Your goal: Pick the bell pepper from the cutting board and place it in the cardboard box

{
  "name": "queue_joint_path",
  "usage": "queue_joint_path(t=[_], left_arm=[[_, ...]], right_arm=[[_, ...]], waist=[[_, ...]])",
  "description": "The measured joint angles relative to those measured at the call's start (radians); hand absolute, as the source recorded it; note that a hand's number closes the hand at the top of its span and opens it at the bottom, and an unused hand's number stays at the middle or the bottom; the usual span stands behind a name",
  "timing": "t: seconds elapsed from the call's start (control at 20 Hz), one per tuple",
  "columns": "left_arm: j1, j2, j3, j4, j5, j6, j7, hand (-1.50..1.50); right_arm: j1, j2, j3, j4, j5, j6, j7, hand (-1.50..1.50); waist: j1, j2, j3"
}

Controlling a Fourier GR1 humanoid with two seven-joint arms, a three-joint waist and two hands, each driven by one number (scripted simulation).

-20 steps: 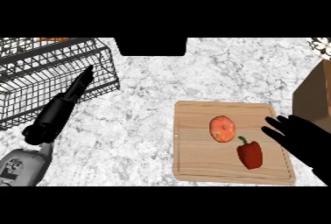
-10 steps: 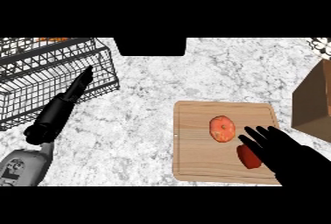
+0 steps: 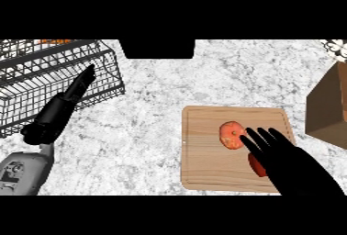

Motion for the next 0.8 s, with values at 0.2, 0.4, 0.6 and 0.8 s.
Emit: queue_joint_path(t=[0.2,0.4,0.6,0.8], left_arm=[[0.041,-0.024,0.001,-0.045,-0.022,-0.009,0.009,0.0],[0.04,-0.035,0.016,-0.063,-0.037,-0.023,0.031,0.0],[0.045,-0.048,0.036,-0.061,-0.051,-0.045,0.031,0.0],[0.035,-0.067,0.054,-0.048,-0.068,-0.057,0.021,0.0]], right_arm=[[0.016,0.017,0.01,0.051,0.07,-0.029,-0.046,-1.5],[0.003,0.045,0.017,0.122,0.138,-0.042,-0.067,-1.5],[0.023,0.063,0.011,0.166,0.196,-0.073,-0.102,-1.5],[0.041,0.074,-0.007,0.202,0.22,-0.097,-0.164,-1.5]], waist=[[0.001,0.0,0.0],[0.001,0.0,0.0],[0.0,0.0,0.0],[-0.001,0.0,0.0]])
